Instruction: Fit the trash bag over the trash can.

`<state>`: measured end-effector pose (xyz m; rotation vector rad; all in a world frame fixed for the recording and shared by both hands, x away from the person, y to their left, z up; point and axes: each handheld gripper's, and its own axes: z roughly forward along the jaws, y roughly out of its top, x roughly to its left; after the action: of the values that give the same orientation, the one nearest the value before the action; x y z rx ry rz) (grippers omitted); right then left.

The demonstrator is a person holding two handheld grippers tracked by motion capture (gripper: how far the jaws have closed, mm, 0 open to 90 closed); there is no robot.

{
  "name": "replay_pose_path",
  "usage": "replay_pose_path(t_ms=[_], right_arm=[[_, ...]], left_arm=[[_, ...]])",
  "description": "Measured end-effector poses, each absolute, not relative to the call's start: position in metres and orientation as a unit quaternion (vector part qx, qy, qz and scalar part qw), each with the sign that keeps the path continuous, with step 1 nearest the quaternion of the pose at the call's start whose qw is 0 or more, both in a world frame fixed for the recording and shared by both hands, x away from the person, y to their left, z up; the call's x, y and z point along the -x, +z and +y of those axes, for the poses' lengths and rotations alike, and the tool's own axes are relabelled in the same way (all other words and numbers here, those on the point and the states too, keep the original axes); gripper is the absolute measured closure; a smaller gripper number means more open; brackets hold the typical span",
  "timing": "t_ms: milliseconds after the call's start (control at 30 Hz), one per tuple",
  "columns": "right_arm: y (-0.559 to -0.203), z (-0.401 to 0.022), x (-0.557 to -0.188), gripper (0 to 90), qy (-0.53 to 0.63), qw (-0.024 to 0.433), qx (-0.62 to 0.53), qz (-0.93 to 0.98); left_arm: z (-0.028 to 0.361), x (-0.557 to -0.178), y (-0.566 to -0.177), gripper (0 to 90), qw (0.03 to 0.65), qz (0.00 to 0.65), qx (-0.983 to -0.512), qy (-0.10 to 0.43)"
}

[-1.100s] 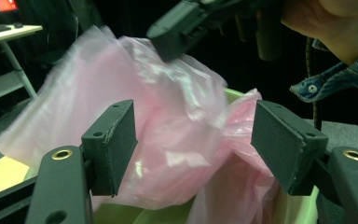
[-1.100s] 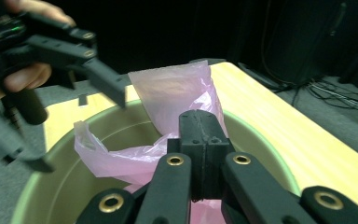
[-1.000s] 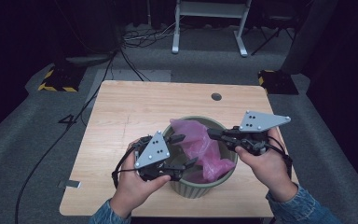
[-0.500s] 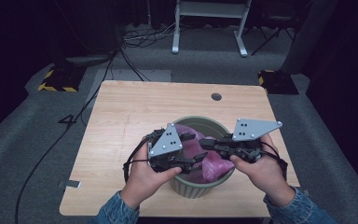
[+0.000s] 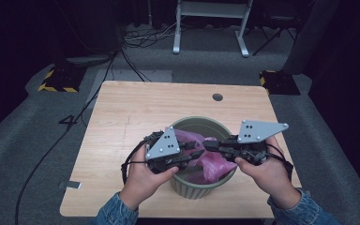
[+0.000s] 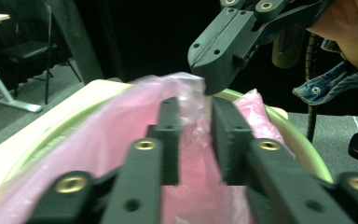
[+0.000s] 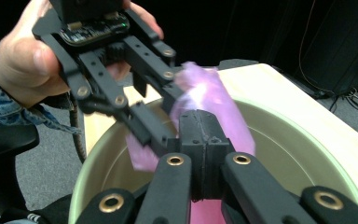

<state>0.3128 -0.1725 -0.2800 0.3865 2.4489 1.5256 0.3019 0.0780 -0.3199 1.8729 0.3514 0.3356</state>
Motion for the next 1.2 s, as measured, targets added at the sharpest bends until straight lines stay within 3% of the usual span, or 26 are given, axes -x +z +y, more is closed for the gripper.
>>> replay_pose_path(t_ms=[100,267,400,467,500,600,667,700,800,1200], right_arm=[[-0.281,-0.175,-0.314,90.0,0.517,0.122,-0.138,0.836],[-0.285,-0.184,-0.319,90.0,0.510,0.133,-0.154,0.836],[-0.287,-0.184,-0.323,90.0,0.521,0.114,-0.156,0.832],[-0.286,-0.177,-0.322,68.5,0.527,0.114,-0.141,0.830],[-0.286,-0.174,-0.322,62.6,0.527,0.115,-0.134,0.831],[-0.285,-0.165,-0.321,55.5,0.526,0.105,-0.127,0.834],[-0.283,-0.161,-0.322,62.9,0.526,0.087,-0.121,0.837],[-0.282,-0.160,-0.322,74.0,0.524,0.074,-0.116,0.841],[-0.280,-0.162,-0.323,90.0,0.519,0.065,-0.115,0.844],[-0.284,-0.186,-0.337,90.0,0.487,0.122,-0.173,0.848]], left_arm=[[0.082,-0.301,-0.321,83.4,0.568,0.154,-0.796,0.145],[0.088,-0.300,-0.320,84.8,0.578,0.161,-0.787,0.147],[0.083,-0.300,-0.322,85.1,0.568,0.154,-0.795,0.150],[0.079,-0.300,-0.322,85.0,0.564,0.149,-0.799,0.149],[0.077,-0.301,-0.323,85.0,0.563,0.149,-0.800,0.149],[0.074,-0.301,-0.323,85.4,0.555,0.145,-0.805,0.151],[0.072,-0.301,-0.323,86.3,0.551,0.143,-0.808,0.153],[0.073,-0.301,-0.323,86.8,0.548,0.144,-0.809,0.156],[0.077,-0.300,-0.323,86.6,0.558,0.147,-0.804,0.145],[0.110,-0.304,-0.319,89.1,0.578,0.200,-0.773,0.169]])
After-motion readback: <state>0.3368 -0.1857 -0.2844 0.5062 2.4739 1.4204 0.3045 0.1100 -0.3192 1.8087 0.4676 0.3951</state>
